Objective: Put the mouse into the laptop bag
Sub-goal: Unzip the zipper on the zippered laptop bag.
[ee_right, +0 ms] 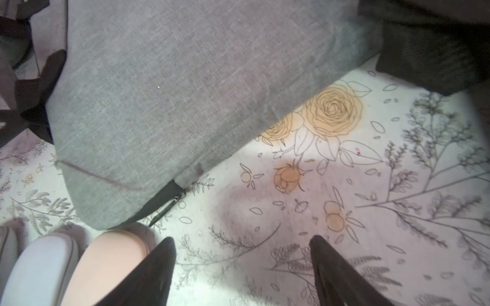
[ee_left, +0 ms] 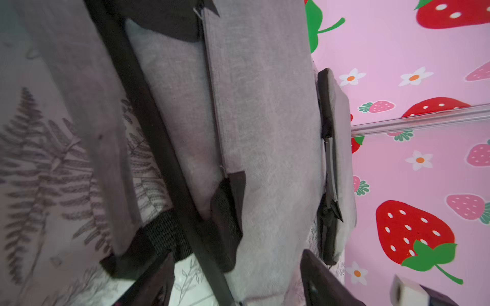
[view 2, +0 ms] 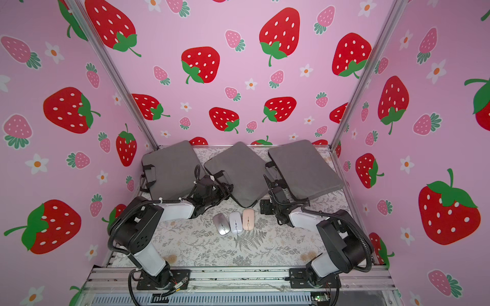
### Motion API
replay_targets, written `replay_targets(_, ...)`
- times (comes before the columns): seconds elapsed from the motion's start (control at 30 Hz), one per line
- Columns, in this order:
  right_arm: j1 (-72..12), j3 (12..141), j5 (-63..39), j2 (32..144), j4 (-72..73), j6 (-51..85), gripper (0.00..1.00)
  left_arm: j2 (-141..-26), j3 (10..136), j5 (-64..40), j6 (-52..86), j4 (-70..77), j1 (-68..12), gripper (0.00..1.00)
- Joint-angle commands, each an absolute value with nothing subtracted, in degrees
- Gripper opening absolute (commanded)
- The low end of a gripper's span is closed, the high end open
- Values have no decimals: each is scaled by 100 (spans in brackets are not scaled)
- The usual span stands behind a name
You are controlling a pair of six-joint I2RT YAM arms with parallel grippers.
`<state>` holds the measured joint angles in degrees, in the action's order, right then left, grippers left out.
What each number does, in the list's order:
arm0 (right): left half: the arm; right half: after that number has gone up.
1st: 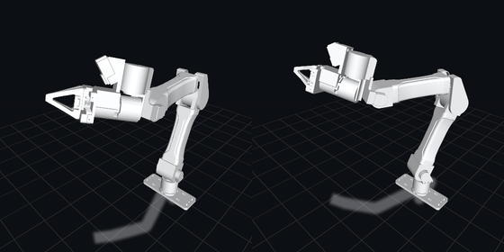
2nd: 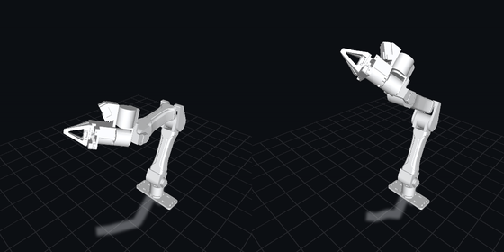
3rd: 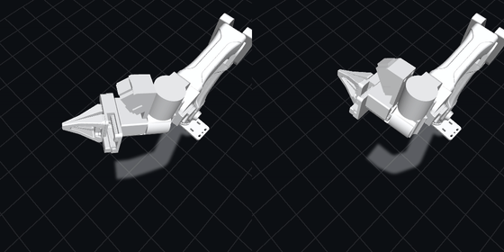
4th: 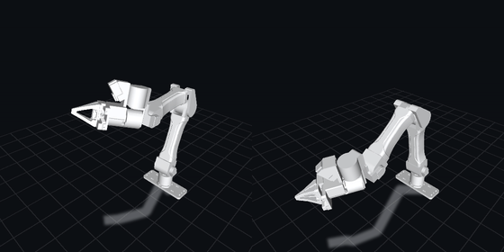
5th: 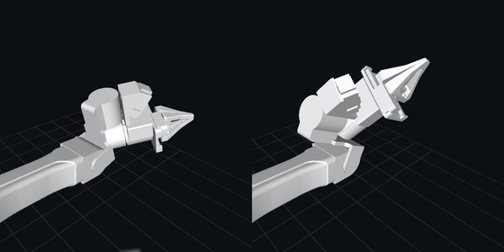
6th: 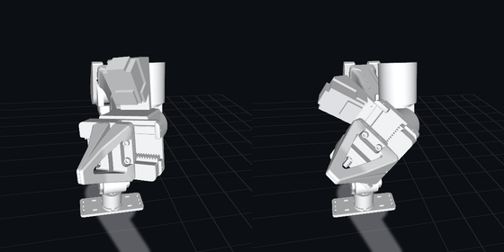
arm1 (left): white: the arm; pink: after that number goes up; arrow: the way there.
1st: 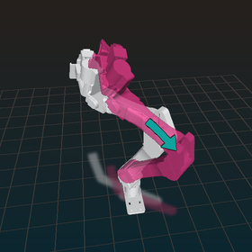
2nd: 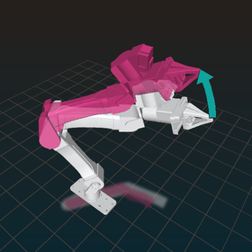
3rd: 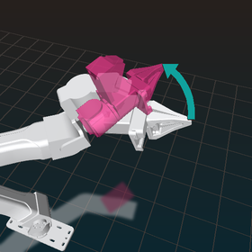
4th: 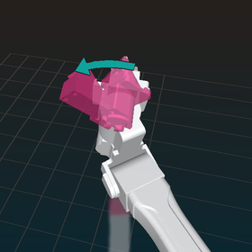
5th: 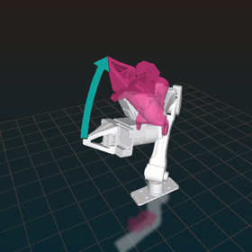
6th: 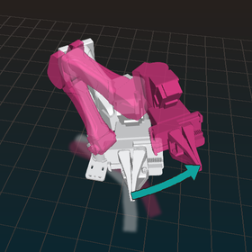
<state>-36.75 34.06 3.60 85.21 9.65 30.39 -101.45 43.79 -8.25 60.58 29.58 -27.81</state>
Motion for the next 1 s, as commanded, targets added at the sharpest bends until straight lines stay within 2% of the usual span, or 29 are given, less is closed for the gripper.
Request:
replay_targets(0.0, -3712, 3282, 598, 8317, 956, 3119, 80, -10653, 4784, -986, 6352, 3215, -2805, 76)
replay_targets(0.2, -3866, 3272, 691, 8388, 993, 3112, 78, -11364, 5230, -1032, 6426, 3094, -2798, 73)
replay_targets(0.3, -4017, 3330, 809, 8520, 993, 3061, 76, -11547, 5353, -947, 6407, 3071, -2778, 49)
replay_targets(0.37, -4138, 3389, 922, 8621, 993, 3001, 76, -11619, 5437, -1029, 6437, 3061, -2744, 20)
replay_targets(0.43, -4229, 3432, 1023, 8685, 998, 2941, 75, -11579, 5469, -1045, 6447, 3042, -2739, 10)
replay_targets(0.6, -4314, 3458, 1244, 8845, 1227, 2782, 75, -11207, 5543, -1072, 6382, 2772, -2742, 7)
replay_targets(0.67, -4310, 3498, 1240, 8964, 1354, 2671, 75, -11032, 5514, -1116, 6390, 2743, -2747, 2)
replay_targets(0.97, -4417, 3745, 883, 9471, 1740, 2589, 76, -10774, 5469, -1173, 6428, 2705, -2786, 0)
